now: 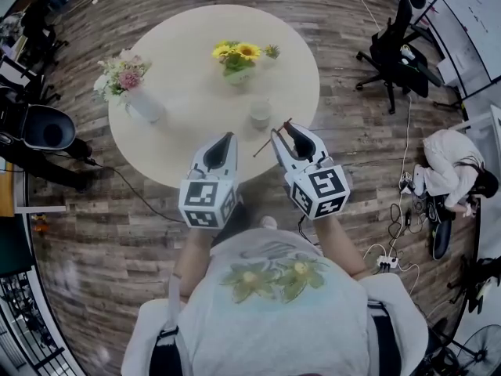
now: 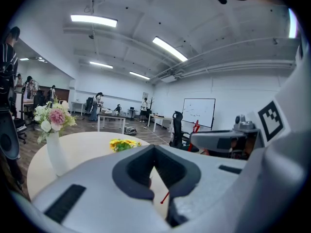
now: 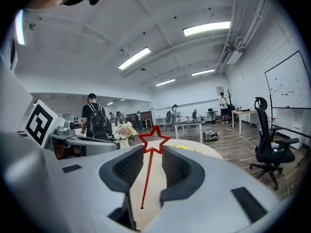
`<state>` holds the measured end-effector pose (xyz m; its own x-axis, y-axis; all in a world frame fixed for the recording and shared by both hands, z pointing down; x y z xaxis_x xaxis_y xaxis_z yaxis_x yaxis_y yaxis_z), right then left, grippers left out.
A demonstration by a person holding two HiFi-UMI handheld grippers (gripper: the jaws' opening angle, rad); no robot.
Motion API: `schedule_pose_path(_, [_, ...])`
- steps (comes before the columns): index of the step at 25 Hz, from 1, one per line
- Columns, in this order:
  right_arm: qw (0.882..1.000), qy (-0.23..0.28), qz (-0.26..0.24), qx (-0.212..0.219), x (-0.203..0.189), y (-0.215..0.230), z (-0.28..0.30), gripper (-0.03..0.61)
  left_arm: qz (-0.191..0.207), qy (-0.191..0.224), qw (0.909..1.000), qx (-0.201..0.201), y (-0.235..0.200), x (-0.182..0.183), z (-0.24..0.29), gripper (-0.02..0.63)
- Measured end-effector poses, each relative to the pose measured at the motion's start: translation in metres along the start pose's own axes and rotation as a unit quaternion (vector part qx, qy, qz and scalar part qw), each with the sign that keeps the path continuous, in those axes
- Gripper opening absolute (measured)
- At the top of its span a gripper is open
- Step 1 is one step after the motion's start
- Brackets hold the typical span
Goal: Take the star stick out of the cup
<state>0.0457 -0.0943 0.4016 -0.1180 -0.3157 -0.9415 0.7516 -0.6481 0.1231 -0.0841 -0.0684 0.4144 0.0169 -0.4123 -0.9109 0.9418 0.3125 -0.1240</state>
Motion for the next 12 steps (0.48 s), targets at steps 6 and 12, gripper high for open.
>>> schedule_pose_path(6, [1.0, -0.003, -0.009, 0.009, 0.0002, -0.007, -0.0024, 0.13, 0.003, 0.001, 1.0, -0.001, 0.0029, 0.002, -0.0016, 0.002])
schedule_pose_path(12, [1.0, -0.003, -0.019, 0.014, 0.0024, -0.0101, -0.0041, 0.13, 0.005, 0.001, 1.0, -0.003, 0.0043, 0.002, -0.0027, 0.002])
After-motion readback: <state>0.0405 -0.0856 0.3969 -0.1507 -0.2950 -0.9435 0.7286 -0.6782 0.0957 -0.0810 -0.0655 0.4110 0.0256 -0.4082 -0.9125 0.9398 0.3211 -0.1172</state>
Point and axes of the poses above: the fingertips, and each gripper's own axes: z forward along the fingers, y to its right, x out of its top, the point moved 3 cm from there along -z, backward along the fingers, and after that the axes turned 7 degrees about -y, right-handed, at the moved point
